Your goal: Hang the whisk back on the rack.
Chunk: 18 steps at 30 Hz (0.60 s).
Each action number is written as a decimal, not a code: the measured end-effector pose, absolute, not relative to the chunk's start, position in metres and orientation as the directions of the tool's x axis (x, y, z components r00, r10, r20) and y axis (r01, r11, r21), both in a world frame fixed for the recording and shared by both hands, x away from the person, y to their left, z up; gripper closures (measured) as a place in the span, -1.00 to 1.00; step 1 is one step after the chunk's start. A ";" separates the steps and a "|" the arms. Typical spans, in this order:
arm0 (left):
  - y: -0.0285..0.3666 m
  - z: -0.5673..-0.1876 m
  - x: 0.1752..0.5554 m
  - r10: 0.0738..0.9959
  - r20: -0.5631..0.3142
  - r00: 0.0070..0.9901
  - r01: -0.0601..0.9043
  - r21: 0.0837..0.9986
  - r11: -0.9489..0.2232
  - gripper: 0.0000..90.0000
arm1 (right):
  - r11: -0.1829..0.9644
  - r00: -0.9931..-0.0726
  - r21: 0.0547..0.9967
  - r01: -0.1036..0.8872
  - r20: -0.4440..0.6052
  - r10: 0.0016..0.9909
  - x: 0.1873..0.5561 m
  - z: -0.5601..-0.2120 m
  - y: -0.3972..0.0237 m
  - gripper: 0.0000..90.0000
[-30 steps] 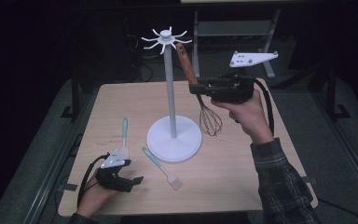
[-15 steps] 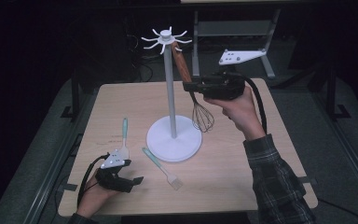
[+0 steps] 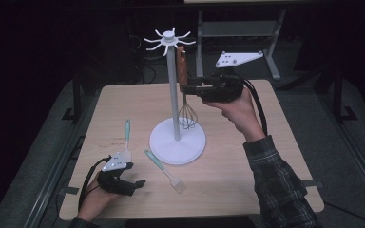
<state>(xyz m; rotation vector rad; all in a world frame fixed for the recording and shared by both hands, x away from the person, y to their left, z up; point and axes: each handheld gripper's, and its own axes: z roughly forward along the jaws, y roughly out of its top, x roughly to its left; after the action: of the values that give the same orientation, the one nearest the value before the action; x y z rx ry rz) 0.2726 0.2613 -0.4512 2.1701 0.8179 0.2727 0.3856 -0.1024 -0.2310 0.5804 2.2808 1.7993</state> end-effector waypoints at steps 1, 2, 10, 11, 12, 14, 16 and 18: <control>0.261 -0.451 0.273 0.634 -0.066 0.771 0.464 0.740 -0.487 -0.66 | 0.192 -0.908 0.963 0.191 0.099 0.407 0.386 -0.231 -0.102 0.34; 0.261 -0.451 0.273 0.631 -0.062 0.773 0.462 0.737 -0.493 -0.66 | 0.193 -0.908 0.963 0.188 0.095 0.408 0.385 -0.232 -0.103 0.32; 0.261 -0.452 0.273 0.635 -0.056 0.770 0.459 0.740 -0.491 -0.66 | 0.222 -0.899 0.958 0.184 0.073 0.431 0.376 -0.244 -0.112 -0.02; 0.261 -0.452 0.273 0.641 -0.062 0.765 0.465 0.741 -0.484 -0.65 | 0.229 -0.897 0.956 0.184 0.068 0.436 0.374 -0.247 -0.114 -0.06; 0.261 -0.451 0.273 0.643 -0.063 0.764 0.467 0.742 -0.482 -0.65 | 0.241 -0.888 0.951 0.191 0.062 0.456 0.370 -0.252 -0.119 -0.13; 0.262 -0.451 0.273 0.645 -0.064 0.762 0.472 0.738 -0.483 -0.65 | 0.246 -0.883 0.949 0.195 0.060 0.466 0.368 -0.255 -0.122 -0.16; 0.261 -0.451 0.274 0.647 -0.084 0.758 0.482 0.741 -0.468 -0.65 | 0.247 -0.864 0.945 0.213 0.063 0.500 0.363 -0.265 -0.133 -0.22; 0.261 -0.451 0.274 0.647 -0.086 0.758 0.482 0.741 -0.467 -0.66 | 0.246 -0.860 0.945 0.217 0.066 0.505 0.362 -0.267 -0.135 -0.23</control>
<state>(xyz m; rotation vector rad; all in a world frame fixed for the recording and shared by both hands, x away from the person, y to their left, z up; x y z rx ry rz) 0.2736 0.2606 -0.4509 2.1552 0.8417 0.2639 0.3617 -0.1354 -0.2666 0.6744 2.2680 1.6546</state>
